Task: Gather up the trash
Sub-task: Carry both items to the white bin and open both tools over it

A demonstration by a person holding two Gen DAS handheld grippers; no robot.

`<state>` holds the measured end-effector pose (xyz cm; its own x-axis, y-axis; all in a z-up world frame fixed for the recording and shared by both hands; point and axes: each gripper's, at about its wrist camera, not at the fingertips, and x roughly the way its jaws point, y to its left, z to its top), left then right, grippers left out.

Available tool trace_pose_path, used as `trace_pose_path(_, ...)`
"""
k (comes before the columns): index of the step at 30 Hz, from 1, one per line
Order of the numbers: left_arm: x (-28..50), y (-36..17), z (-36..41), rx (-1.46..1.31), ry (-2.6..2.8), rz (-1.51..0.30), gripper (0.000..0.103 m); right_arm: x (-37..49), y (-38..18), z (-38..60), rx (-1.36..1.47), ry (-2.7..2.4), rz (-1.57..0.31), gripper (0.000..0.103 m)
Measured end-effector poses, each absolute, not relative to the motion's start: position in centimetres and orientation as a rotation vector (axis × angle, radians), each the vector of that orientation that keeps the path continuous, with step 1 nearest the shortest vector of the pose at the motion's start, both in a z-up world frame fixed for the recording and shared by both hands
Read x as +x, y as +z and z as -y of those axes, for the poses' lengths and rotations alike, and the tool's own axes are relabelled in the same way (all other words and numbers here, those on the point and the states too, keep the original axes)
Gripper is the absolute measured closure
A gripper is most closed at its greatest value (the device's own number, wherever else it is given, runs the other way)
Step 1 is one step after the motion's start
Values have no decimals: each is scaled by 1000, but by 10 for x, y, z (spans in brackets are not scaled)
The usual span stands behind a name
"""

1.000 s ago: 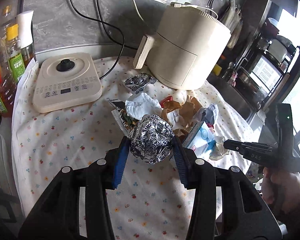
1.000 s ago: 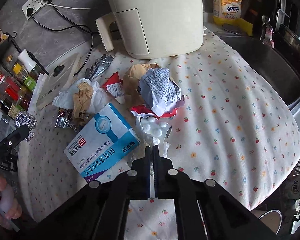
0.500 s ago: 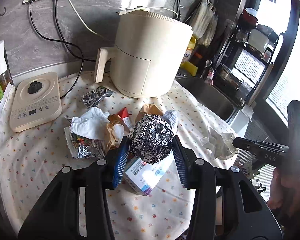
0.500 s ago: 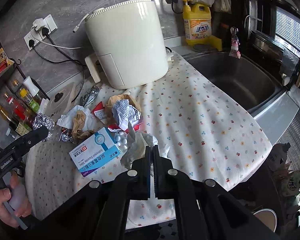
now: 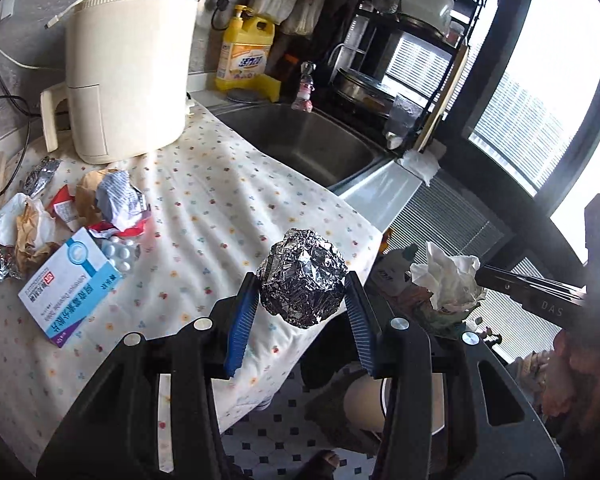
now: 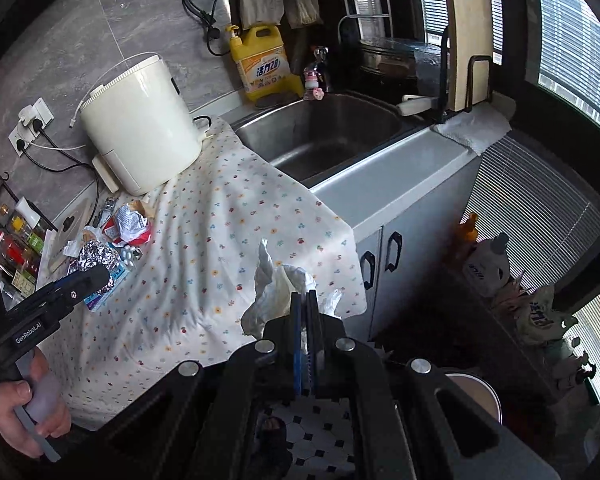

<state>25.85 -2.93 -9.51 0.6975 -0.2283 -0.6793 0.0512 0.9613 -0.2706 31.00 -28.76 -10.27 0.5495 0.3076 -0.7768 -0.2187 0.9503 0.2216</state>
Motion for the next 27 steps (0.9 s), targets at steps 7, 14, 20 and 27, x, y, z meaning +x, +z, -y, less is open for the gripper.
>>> trace_pose_path(7, 268, -117, 122, -180, -275, -848, 59, 283, -146, 385, 163, 177, -1012, 100)
trace_pose_path(14, 270, -147, 193, -145, -368, -914, 59, 264, -198, 447, 214, 94, -1116, 99)
trace_pose_path(20, 271, -172, 231, -123, -406, -968, 59, 253, -235, 474, 266, 70, -1211, 92)
trace_pose_path(27, 274, -204, 268, -103, -464, -1041, 59, 235, -231, 505, 279, 10, -1183, 47)
